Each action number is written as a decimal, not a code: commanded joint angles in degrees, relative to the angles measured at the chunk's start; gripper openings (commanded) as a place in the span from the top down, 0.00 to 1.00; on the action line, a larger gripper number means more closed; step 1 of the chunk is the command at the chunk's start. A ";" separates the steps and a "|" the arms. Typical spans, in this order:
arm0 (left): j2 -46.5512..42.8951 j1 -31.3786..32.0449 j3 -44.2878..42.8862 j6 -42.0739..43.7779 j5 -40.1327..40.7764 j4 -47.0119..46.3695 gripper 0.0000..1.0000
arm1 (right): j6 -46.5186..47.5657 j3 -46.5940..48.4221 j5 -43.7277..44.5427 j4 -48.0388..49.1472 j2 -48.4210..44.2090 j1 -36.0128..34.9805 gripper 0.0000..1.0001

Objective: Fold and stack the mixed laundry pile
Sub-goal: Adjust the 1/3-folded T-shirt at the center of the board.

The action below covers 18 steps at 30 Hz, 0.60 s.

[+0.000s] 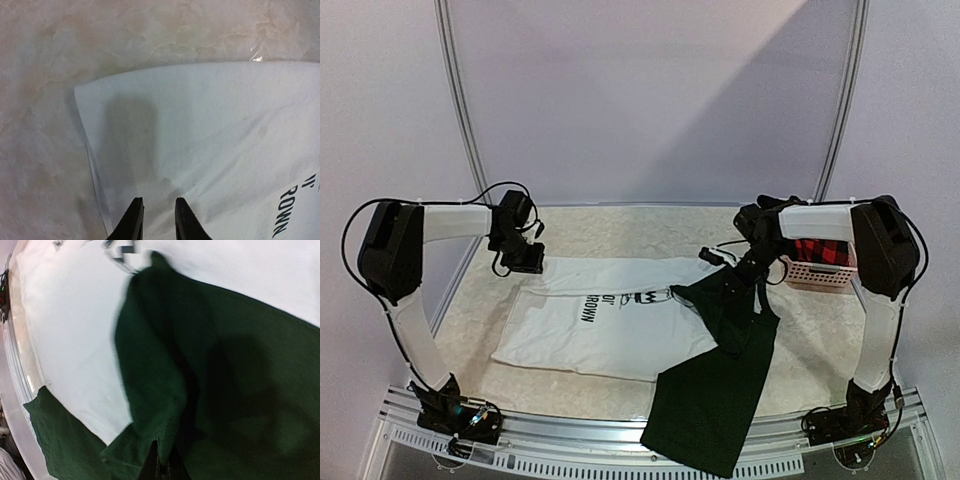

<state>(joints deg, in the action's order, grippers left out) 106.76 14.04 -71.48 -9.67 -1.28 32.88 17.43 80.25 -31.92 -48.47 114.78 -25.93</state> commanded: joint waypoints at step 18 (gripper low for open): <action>-5.24 4.94 1.21 3.58 -5.23 -5.12 0.73 | 3.07 6.29 7.52 -4.19 -10.85 -7.36 0.57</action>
<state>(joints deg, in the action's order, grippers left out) 104.05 15.25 -69.67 -6.81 -1.39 29.04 20.62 86.74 -30.70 -53.93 106.43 -37.08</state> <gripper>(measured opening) 0.281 0.436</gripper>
